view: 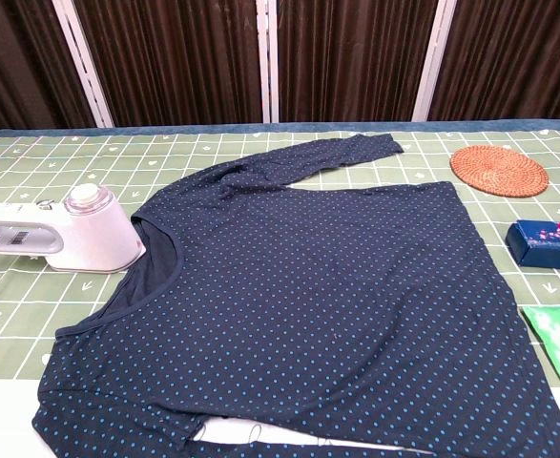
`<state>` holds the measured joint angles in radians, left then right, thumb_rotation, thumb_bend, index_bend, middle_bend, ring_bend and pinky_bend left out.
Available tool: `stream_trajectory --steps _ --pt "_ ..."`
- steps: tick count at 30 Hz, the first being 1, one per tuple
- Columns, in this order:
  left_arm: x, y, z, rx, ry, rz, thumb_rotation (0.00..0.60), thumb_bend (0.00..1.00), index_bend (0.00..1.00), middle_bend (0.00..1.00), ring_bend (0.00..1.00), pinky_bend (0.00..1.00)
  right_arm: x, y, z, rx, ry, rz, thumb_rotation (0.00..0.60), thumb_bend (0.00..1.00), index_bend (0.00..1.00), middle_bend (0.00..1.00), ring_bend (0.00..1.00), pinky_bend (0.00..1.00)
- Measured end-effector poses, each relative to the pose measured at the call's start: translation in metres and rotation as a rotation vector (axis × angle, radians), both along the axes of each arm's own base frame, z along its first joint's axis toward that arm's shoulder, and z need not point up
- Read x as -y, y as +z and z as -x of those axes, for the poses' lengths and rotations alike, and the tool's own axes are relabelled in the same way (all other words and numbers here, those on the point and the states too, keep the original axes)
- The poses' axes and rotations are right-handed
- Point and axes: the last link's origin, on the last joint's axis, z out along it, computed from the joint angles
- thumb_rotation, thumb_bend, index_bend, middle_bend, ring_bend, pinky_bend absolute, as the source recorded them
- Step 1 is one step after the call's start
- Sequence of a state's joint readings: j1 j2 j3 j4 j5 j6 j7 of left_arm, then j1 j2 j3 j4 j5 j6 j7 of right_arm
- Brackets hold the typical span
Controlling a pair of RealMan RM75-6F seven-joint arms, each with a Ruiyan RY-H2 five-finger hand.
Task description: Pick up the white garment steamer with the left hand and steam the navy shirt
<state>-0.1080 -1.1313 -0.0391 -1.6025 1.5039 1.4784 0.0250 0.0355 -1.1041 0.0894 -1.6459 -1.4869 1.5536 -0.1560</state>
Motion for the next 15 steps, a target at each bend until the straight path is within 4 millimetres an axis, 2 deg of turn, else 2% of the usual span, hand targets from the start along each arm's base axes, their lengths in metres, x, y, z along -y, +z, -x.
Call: stream_trajectory --steps 9,12,15 --pt "-0.004 -0.004 0.002 0.008 0.009 0.02 0.6 0.0 0.0 0.0 0.0 0.0 -0.001 0.001 0.0 -0.007 -0.005 0.004 0.6 0.0 0.0 0.0 0.0 0.0" --pt "-0.013 -0.011 0.004 -0.001 0.012 0.056 0.6 0.0 0.0 0.0 0.0 0.0 0.0 0.001 0.002 0.0 -0.013 0.002 0.6 0.0 0.0 0.0 0.0 0.0" --pt "-0.029 -0.024 0.006 -0.017 0.01 0.103 0.6 0.0 0.0 0.0 0.0 0.0 0.002 0.002 0.003 0.004 -0.023 0.003 0.6 0.0 0.0 0.0 0.0 0.0"
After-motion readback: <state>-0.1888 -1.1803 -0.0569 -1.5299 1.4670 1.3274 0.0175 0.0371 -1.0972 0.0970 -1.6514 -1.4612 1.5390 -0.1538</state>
